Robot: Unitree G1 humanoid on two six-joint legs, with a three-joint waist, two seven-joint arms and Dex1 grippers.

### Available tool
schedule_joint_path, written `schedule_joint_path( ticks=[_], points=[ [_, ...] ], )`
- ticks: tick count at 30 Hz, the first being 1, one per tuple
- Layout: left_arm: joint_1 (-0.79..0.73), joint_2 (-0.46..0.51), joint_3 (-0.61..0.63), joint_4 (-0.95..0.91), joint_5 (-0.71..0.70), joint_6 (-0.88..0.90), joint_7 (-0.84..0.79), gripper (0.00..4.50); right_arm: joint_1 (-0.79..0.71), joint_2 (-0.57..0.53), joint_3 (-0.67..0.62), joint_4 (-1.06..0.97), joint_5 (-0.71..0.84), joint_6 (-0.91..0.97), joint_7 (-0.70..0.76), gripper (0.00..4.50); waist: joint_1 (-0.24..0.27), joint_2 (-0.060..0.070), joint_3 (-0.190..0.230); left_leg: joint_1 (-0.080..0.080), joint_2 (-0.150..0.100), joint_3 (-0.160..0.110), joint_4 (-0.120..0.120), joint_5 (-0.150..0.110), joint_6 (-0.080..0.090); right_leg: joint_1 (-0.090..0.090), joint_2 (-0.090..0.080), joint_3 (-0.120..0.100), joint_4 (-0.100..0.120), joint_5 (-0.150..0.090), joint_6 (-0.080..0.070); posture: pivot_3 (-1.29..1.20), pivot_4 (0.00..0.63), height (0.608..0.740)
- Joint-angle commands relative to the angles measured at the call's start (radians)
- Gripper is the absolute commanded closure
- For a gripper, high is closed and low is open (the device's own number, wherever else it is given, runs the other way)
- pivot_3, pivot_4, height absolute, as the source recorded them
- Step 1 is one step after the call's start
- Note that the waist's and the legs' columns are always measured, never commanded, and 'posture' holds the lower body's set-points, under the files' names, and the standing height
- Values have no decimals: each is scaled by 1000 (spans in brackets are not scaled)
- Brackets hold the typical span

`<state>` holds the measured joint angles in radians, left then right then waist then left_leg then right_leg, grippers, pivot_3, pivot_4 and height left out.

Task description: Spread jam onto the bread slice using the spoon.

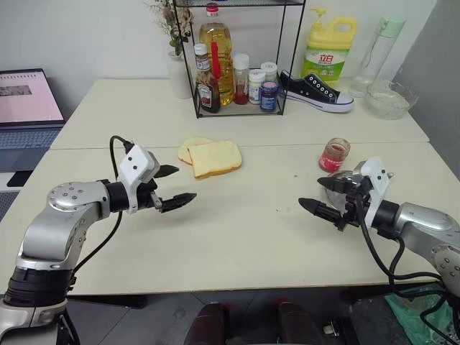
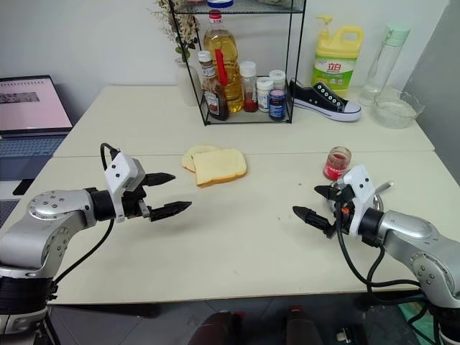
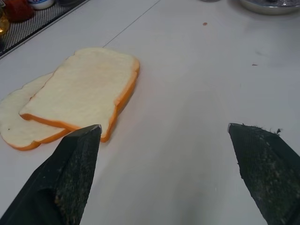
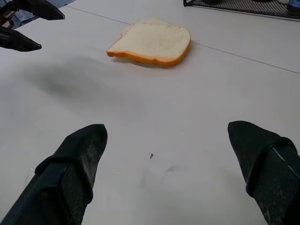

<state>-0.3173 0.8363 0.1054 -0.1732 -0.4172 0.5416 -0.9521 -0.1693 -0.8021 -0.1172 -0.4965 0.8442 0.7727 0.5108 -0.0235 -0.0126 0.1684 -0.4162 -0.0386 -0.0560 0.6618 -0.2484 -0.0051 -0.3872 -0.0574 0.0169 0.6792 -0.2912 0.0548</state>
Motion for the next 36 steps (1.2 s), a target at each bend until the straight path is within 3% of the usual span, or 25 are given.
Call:
schedule_joint_path(
  ticks=[1, 6, 13, 22, 27, 36],
  points=[
    [-20, -2, 17, -26, -12, 0, 7, 0, -10, 10, -37, -32, 0, 0, 4, 32, 0, 0, 0, 0, 0, 0, 0, 0, 0, 0, 0, 0, 0, 0, 0, 0, 150, 740],
    [-14, 8, 46, -26, -36, 37, 11, 0, 0, 16, -45, -49, 0, 11, 5, 32, 0, 0, 0, 0, 0, 0, 0, 0, 0, 0, 0, 0, 0, 0, 0, 0, 150, 740],
    [-117, -29, 76, 156, 0, 43, 119, 0, -9, -16, 51, -92, -107, -33, 80, 32, 0, 0, 0, 0, 0, 0, 0, 0, 0, 0, 1, -1, 0, 0, 0, 0, 150, 740],
    [-290, -262, 63, 445, 29, 21, 289, 0, -119, 56, 145, -54, -194, -76, 125, 32, 3, -1, 0, 0, -1, 0, 1, 0, 0, 0, 0, -2, 1, 0, 0, 0, 150, 740],
    [-361, -366, 49, 650, 83, -81, 346, 0, -123, 65, 170, -44, -242, -97, 147, 32, 4, -2, 0, 0, -1, 0, 1, 0, 0, -1, 0, -2, 1, 0, 0, 0, 150, 740],
    [-502, -452, 47, 985, 154, -271, 402, 0, -112, 98, 152, -51, -273, -89, 136, 32, 7, -3, 0, 0, -1, 0, 2, 0, 0, -1, 0, -2, 1, 0, 0, 0, 150, 740]
  ],
)
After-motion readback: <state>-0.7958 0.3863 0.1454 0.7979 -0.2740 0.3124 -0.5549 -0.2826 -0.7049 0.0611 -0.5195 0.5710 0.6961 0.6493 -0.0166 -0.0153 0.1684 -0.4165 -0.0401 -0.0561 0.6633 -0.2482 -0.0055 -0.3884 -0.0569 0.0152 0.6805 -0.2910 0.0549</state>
